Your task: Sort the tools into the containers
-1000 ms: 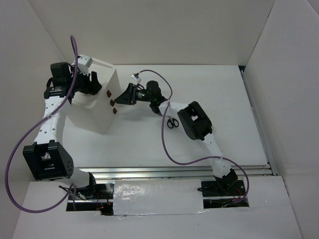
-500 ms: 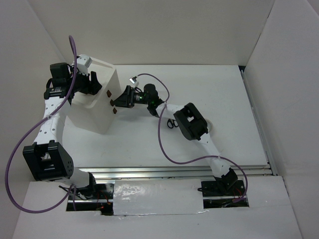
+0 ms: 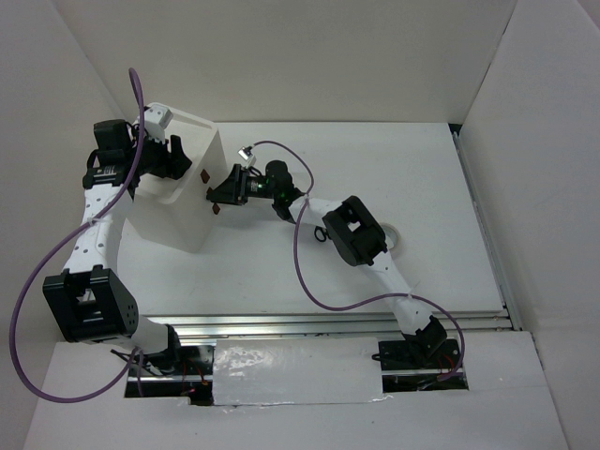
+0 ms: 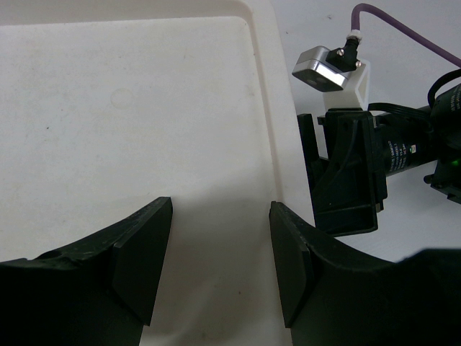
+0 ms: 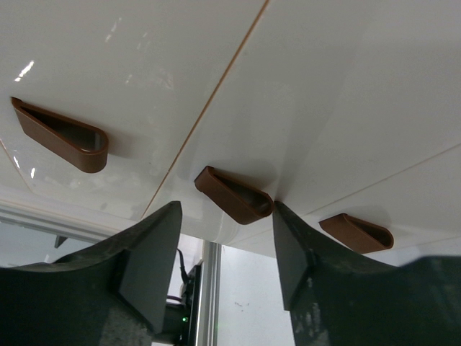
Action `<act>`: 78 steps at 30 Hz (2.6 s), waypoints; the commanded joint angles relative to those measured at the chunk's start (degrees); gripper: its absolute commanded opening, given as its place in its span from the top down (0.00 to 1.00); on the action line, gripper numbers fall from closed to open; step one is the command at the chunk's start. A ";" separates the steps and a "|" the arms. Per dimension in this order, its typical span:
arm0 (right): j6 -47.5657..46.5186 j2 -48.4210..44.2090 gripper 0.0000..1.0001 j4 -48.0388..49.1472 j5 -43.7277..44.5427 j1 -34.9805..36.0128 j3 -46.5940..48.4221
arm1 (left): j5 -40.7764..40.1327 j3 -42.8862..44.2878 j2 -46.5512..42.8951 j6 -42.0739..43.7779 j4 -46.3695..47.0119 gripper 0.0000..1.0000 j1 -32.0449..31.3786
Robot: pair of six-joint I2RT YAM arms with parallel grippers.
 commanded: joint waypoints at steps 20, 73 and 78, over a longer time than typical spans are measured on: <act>-2.48 -9.33 1.00 4.54 0.17 -2.45 -8.90 | -7.15 -4.72 1.79 -5.80 -14.56 0.28 -0.38; -34.18 -41.77 0.24 -38.91 -2.83 -13.35 -29.07 | -5.78 5.11 1.36 -7.92 -14.99 0.06 1.91; -66.60 -51.59 0.25 -70.73 9.90 -15.28 -21.56 | -4.71 14.59 0.30 -6.78 -17.63 0.01 1.03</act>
